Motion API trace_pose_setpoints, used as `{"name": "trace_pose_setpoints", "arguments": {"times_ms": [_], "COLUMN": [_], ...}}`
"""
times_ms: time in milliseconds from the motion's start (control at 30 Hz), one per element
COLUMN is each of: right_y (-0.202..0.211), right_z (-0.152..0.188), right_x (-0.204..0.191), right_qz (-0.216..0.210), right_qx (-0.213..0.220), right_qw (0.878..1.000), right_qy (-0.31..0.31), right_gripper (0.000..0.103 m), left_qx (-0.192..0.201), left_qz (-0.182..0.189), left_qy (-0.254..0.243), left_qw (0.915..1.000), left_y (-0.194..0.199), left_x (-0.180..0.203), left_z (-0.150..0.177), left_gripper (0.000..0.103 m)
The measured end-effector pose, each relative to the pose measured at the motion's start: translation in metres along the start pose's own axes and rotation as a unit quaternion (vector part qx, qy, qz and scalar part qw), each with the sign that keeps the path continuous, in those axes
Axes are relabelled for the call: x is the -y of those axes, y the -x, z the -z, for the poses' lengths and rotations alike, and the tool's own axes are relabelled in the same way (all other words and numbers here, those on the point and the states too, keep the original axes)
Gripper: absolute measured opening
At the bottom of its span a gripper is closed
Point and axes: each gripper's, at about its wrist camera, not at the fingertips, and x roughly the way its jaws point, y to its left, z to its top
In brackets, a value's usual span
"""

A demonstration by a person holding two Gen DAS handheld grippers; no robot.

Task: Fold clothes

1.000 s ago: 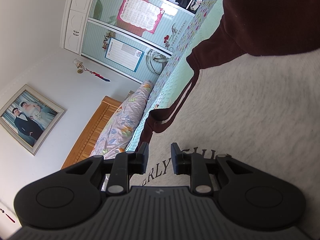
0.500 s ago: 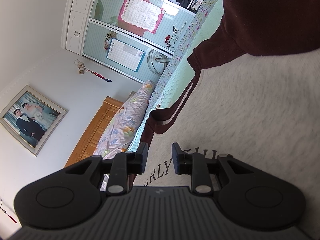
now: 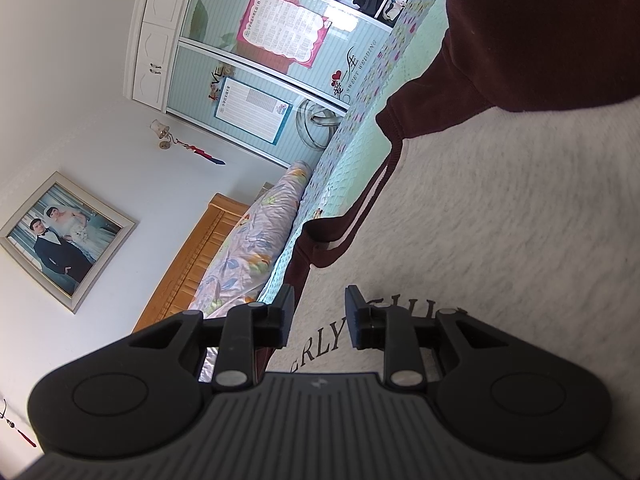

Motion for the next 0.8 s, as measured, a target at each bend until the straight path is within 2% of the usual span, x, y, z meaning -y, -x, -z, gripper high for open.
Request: {"name": "trace_pose_setpoints", "arguments": {"times_ms": [67, 133, 233, 300, 333, 467, 567, 633, 733, 800], "right_y": [0.0, 0.0, 0.0, 0.0, 0.0, 0.001, 0.002, 0.002, 0.002, 0.001], "right_z": [0.0, 0.0, -0.001, -0.001, -0.001, 0.0, 0.0, 0.001, 0.001, 0.001], "right_x": [0.0, 0.0, -0.001, -0.002, -0.002, -0.003, -0.002, -0.003, -0.004, -0.004], "right_qz": [0.0, 0.0, 0.0, 0.0, 0.0, 0.001, 0.001, 0.001, 0.001, 0.001], "right_qx": [0.0, 0.0, 0.0, 0.0, 0.0, 0.0, 0.0, 0.0, 0.001, 0.001], "right_qw": [1.0, 1.0, 1.0, 1.0, 1.0, 1.0, 1.0, 1.0, 1.0, 1.0], "right_qy": [0.0, 0.0, 0.001, 0.001, 0.002, 0.002, 0.002, 0.002, 0.002, 0.002], "right_gripper": [0.03, 0.03, 0.03, 0.03, 0.03, 0.03, 0.03, 0.031, 0.031, 0.031], "left_qx": [0.014, 0.035, 0.04, 0.04, 0.033, -0.025, -0.05, -0.063, -0.078, -0.083], "left_qz": [0.043, 0.068, 0.093, 0.128, 0.14, 0.134, 0.14, 0.15, 0.162, 0.172], "left_qy": [-0.032, -0.055, -0.061, -0.064, -0.07, -0.104, -0.097, -0.106, -0.111, -0.121], "left_qw": [0.9984, 0.9956, 0.993, 0.9888, 0.9872, 0.9852, 0.984, 0.981, 0.9774, 0.9741], "left_y": [0.002, 0.006, 0.008, 0.01, 0.009, -0.01, -0.015, -0.016, -0.013, -0.01], "left_x": [-0.001, 0.0, -0.001, -0.003, -0.001, 0.008, 0.008, 0.009, 0.009, 0.013], "left_z": [0.007, 0.01, 0.012, 0.012, 0.012, 0.007, -0.002, -0.007, -0.014, -0.017], "left_gripper": [0.092, 0.098, 0.101, 0.101, 0.101, 0.101, 0.098, 0.093, 0.077, 0.049]}}
